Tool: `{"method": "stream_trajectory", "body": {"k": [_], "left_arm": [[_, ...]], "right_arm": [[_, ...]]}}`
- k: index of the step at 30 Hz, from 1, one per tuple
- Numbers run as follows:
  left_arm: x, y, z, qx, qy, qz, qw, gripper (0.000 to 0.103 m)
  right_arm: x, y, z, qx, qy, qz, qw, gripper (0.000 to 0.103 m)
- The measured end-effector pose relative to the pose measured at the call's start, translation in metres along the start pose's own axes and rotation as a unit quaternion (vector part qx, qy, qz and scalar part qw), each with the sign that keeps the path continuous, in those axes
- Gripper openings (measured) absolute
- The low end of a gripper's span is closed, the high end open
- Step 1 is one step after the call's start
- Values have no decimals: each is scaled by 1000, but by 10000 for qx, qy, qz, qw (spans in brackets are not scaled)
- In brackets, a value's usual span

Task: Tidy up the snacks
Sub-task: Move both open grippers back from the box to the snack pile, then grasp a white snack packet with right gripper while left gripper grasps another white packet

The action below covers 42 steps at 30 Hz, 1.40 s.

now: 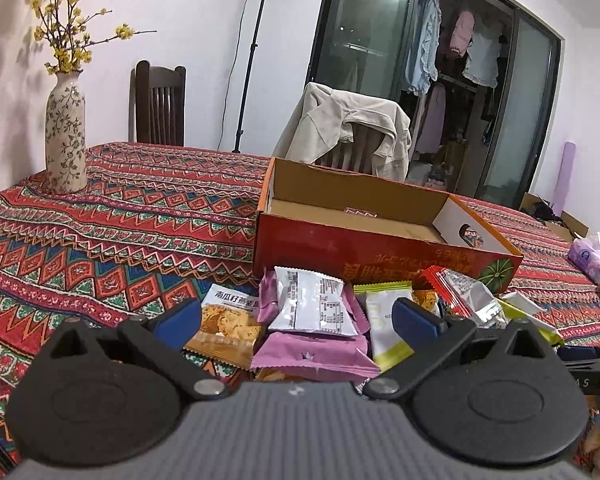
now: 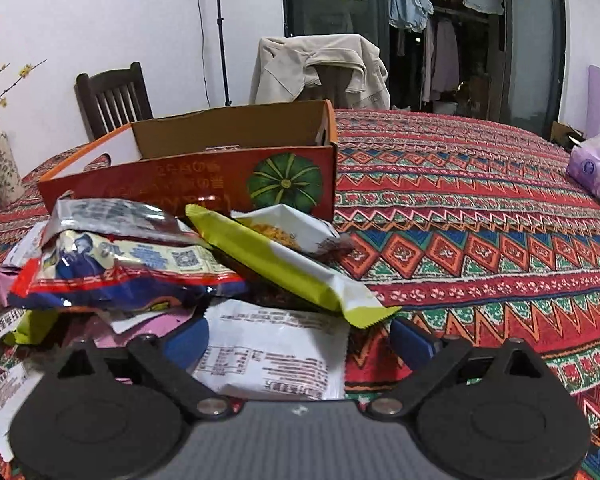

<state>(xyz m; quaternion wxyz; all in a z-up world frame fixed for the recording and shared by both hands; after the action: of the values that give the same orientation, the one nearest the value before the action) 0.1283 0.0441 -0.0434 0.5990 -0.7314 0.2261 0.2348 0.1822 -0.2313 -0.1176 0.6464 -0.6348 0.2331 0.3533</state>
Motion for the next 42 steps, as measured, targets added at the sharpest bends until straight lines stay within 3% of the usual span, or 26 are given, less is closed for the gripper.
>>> {"method": "stream_trajectory", "body": {"k": [17, 22, 25, 26, 42], "left_arm": [[0, 2, -1, -34, 123, 13, 9999, 103], [-2, 2, 0, -61, 98, 11, 9999, 103], [-4, 2, 0, -62, 82, 17, 9999, 103], [-5, 2, 0, -60, 74, 21, 10000, 103], [-18, 16, -22, 134, 1, 187, 9997, 103]], "right_arm": [[5, 3, 19, -360, -72, 213, 9991, 98], [-2, 6, 16, -383, -111, 81, 9992, 83], [-8, 11, 18, -462, -146, -1, 9988, 71], [-10, 13, 20, -499, -196, -23, 9986, 62], [-46, 22, 14, -336, -566, -482, 9967, 55]]}}
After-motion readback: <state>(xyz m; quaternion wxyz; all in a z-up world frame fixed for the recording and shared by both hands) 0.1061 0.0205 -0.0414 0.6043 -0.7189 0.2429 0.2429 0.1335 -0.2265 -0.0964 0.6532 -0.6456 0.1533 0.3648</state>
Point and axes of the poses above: each gripper's, at about its wrist camera, not at the fingertips, and x roughly the way its jaws point, z to its left, y to its underside, the point moved 7 cm from there along x, roughly the way its jaws point, and after that the axes turned 11 degrees about z, right-handed, at the moved point
